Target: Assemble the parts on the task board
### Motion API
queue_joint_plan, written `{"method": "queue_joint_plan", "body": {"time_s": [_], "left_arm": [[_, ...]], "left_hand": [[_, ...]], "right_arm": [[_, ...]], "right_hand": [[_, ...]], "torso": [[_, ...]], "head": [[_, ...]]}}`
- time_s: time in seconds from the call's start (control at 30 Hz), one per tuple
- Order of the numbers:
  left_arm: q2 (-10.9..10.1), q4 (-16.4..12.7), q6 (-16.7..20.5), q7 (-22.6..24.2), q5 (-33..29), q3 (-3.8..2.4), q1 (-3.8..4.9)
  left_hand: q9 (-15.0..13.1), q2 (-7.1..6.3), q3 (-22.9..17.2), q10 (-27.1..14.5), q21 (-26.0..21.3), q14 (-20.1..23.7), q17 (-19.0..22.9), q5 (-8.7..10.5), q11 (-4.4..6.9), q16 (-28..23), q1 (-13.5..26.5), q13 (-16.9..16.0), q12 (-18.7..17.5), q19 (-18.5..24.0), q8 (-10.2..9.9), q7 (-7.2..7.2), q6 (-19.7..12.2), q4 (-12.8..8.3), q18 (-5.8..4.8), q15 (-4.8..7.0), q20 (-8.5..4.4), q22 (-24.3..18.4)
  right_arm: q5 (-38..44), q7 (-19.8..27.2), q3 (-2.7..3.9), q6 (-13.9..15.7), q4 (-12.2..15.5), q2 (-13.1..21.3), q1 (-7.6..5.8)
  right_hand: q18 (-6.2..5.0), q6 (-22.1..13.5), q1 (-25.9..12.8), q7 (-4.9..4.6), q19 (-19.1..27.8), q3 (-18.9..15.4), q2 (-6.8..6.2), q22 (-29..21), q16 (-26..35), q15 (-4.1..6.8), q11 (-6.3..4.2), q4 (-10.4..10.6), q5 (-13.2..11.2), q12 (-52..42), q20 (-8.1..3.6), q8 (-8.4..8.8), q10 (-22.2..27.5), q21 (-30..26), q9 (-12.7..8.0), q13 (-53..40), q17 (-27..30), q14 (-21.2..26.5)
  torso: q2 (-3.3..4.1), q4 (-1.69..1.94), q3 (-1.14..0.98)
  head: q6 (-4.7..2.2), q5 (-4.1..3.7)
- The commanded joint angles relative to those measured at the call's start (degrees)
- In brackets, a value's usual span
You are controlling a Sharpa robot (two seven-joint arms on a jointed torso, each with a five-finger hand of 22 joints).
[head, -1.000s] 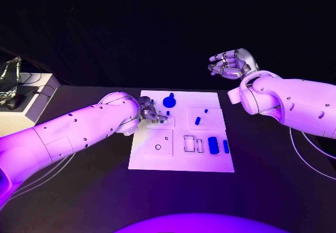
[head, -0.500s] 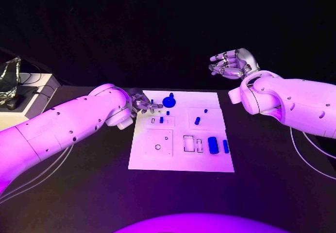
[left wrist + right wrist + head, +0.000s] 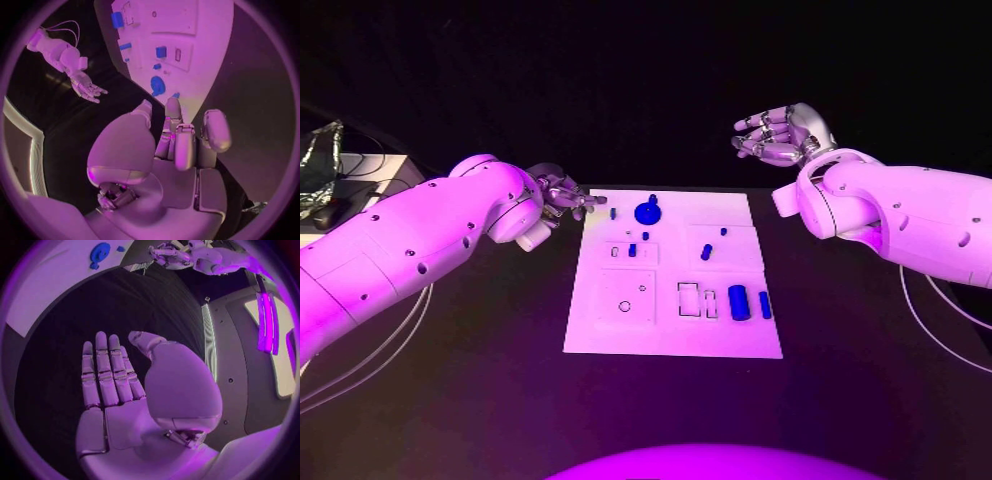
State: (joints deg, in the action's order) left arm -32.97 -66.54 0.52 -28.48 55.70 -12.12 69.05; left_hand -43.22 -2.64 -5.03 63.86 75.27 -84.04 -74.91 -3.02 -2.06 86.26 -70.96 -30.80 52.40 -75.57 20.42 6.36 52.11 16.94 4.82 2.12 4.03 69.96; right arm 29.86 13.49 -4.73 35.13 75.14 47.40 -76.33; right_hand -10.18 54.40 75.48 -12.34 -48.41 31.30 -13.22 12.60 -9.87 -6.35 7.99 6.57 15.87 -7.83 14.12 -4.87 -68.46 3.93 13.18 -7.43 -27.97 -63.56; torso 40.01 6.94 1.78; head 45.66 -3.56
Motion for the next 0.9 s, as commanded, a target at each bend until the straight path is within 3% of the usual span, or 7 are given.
{"method": "queue_joint_plan", "body": {"time_s": [0.03, 0.1, 0.27, 0.43, 0.63, 0.9], "left_arm": [[0.99, 1.52, 0.21, 1.55, 1.81, -0.15, 0.44], [1.59, 2.51, 0.52, 1.89, 3.09, -0.19, 0.78], [3.76, 5.79, 0.3, 2.47, 5.12, -0.14, 1.86], [6.56, 9.84, -2.07, 2.65, 6.01, 0.3, 2.82], [9.42, 14.28, -5.51, 2.79, 6.78, 1.33, 3.67], [11.59, 17.96, -7.65, 2.52, 7.72, 1.99, 4.7]], "left_hand": [[0.28, -3.17, 0.54, -0.56, -0.49, -2.99, -6.12, 0.18, -0.06, -0.51, 2.57, 0.36, -0.23, 0.62, 0.18, 0.14, -0.72, -0.01, 0.64, -0.61, 0.25, -0.45], [0.41, -5.07, 2.67, -0.86, -0.9, -2.81, -5.66, 0.14, -0.27, -0.74, 4.66, 0.62, -0.3, 0.92, 0.47, 0.37, -1.59, 0.02, 0.74, -0.79, 0.38, -0.9], [0.76, -4.18, 4.41, -0.74, -0.85, -2.99, -6.04, 0.1, -0.51, -0.51, 4.56, 0.96, -0.07, 0.65, 0.99, 0.67, -3.27, -0.03, 0.69, -0.99, 0.56, -0.76], [1.21, -2.79, 2.3, -0.64, -0.66, -3.13, -6.32, 0.08, -0.35, -0.32, 1.94, 1.36, 0.08, 0.32, 2.01, 0.49, -3.65, -0.09, 0.63, -0.89, 0.57, -0.47], [2.03, -3.61, -1.48, -0.82, -0.71, -3.14, -6.34, 0.08, -0.4, -0.26, 0.31, 1.88, 0.05, 0.28, 2.78, 0.6, -4.26, -0.12, 0.62, -0.92, 0.55, -0.47], [2.87, -5.1, -4.39, -0.13, 0.29, -3.55, -7.39, 0.13, -0.36, 0.31, 1.97, 2.24, 0.51, -0.77, 3.85, 0.56, -4.16, -0.03, 0.29, -0.88, 0.52, 0.81]], "right_arm": [[0.33, 0.8, 0.03, -1.44, 0.2, 0.07, 0.0], [0.33, 0.72, 0.03, -1.58, 0.24, 0.08, -0.01], [0.33, 0.6, 0.03, -1.78, 0.35, 0.03, -0.03], [0.32, 0.6, 0.04, -1.98, 0.47, -0.11, -0.1], [0.32, 0.67, 0.05, -2.11, 0.6, -0.32, -0.33], [0.3, 0.72, 0.05, -2.13, 0.65, -0.56, -0.66]], "right_hand": [[-0.56, 0.54, -0.39, 0.03, -0.71, -0.13, -0.26, -0.09, 0.27, 0.09, 0.16, 0.33, 0.21, 0.29, 0.04, -0.3, 0.28, 0.37, 0.08, 0.16, 0.13, -0.05], [-0.55, 0.57, -0.43, 0.03, -0.99, -0.17, -0.28, -0.13, 0.3, 0.11, 0.18, 0.35, 0.21, 0.35, -0.02, -0.32, 0.35, 0.45, 0.1, 0.28, 0.17, -0.15], [-0.51, 0.52, -0.62, -0.06, -1.34, -0.32, -0.38, -0.25, 0.44, 0.06, 0.33, 0.49, 0.21, 0.63, -0.06, -0.29, 0.78, 0.48, 0.11, 0.57, 0.29, -0.19], [-0.48, 0.47, -0.94, -0.18, -1.57, -0.55, -0.46, -0.45, 0.62, -0.03, 0.52, 0.72, 0.31, 0.95, -0.05, -0.26, 1.29, 0.41, 0.12, 0.94, 0.43, -0.21], [-0.47, 0.44, -1.12, -0.23, -1.68, -0.66, -0.44, -0.56, 0.72, -0.07, 0.59, 0.88, 0.47, 1.06, -0.04, -0.25, 1.47, 0.36, 0.13, 1.11, 0.51, -0.21], [-0.47, 0.41, -1.4, -0.27, -1.77, -0.81, -0.35, -0.67, 0.81, -0.1, 0.64, 1.13, 0.58, 1.09, -0.02, -0.23, 1.52, 0.32, 0.13, 1.25, 0.57, -0.23]], "torso": [[0.35, -0.12, 0.08], [0.4, -0.15, 0.1], [0.88, -0.19, 0.12], [1.61, -0.19, 0.2], [2.32, -0.24, 0.2], [3.09, -0.27, 0.27]], "head": [[-0.58, -0.19], [-0.69, -0.21], [-1.42, -0.17], [-2.52, 0.13], [-3.57, 0.26], [-4.41, 0.4]]}}
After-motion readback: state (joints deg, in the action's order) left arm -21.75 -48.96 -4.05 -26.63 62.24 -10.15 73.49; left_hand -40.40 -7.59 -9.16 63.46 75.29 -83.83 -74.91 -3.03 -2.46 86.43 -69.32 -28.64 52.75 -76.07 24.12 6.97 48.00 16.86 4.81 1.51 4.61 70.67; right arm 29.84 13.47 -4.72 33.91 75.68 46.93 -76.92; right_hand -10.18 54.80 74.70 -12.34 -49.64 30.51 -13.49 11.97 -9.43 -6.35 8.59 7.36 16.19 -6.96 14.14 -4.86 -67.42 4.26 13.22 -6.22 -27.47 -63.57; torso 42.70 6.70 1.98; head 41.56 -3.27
